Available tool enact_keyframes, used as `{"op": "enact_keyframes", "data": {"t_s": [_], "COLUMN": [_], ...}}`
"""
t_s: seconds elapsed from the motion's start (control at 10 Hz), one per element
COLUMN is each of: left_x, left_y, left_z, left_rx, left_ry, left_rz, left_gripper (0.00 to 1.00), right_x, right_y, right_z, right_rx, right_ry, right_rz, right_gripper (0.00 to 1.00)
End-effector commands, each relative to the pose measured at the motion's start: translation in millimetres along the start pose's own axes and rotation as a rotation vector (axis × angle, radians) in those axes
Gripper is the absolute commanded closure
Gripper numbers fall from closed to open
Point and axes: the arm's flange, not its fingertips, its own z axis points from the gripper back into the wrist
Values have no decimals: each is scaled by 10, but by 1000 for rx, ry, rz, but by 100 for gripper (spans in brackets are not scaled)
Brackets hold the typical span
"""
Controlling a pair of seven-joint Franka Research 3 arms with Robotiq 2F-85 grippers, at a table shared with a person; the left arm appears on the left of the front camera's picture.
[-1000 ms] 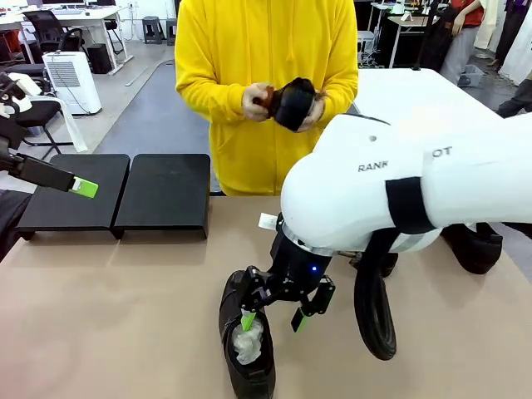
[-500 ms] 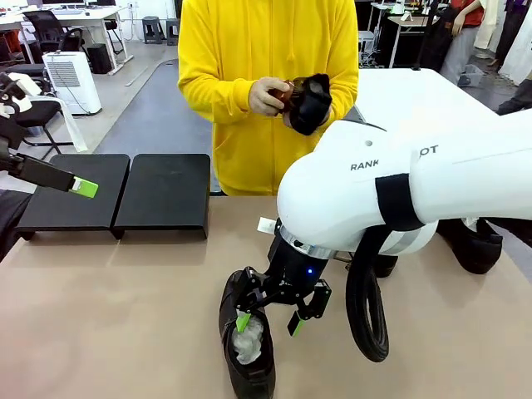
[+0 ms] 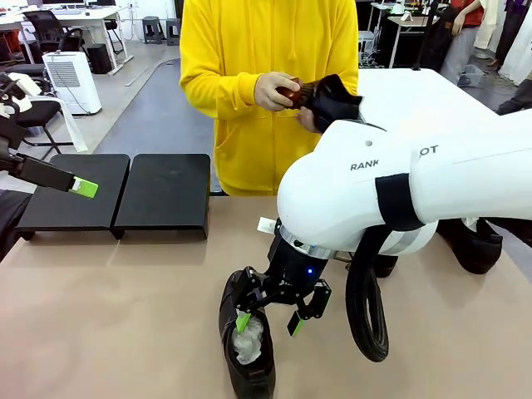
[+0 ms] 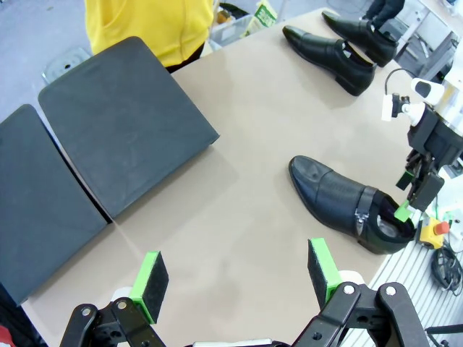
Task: Organize the shoes by placing them on the stand.
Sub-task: Place the Shoe from the middle of the table onto the Shoes Stand.
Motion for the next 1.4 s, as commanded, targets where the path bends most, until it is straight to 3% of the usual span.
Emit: {"op": "enact_keyframes", "data": {"t_s": [0.0,0.1,0.3,0.4,0.5,0.7,0.8,0.9,1.0,1.3], "left_x": [-5,0,6,12,30,96,82,98,172,128], "left_y": [20,0,-789,-1168,-1425,-1832,-2061,-2092,-1988,-2113], "left_z": [-4,0,29,84,98,-51,-74,-26,-116,-118], "left_rx": [-21,0,-100,-68,-53,-22,-59,-182,-37,-69], "left_ry": [-14,0,-13,41,62,237,257,270,215,249], "left_rz": [-10,0,42,139,157,147,84,85,127,115], "left_gripper": [0,0,0,0,0,0,0,0,0,0], "right_x": [-156,-293,-482,-526,-537,-496,-470,-449,-440,-459], "right_y": [-224,-499,-1019,-1268,-1440,-1708,-1833,-1922,-2024,-2183], "right_z": [287,536,894,1023,1087,1158,1183,1187,1171,1121], "right_rx": [-102,-142,-138,-103,-75,-42,-26,-17,14,40], "right_ry": [-72,-114,-174,-185,-191,-185,-185,-182,-176,-136], "right_rz": [-45,-126,-273,-346,-397,-485,-525,-558,-574,-655], "right_gripper": [0,0,0,0,0,0,0,0,0,0]}}
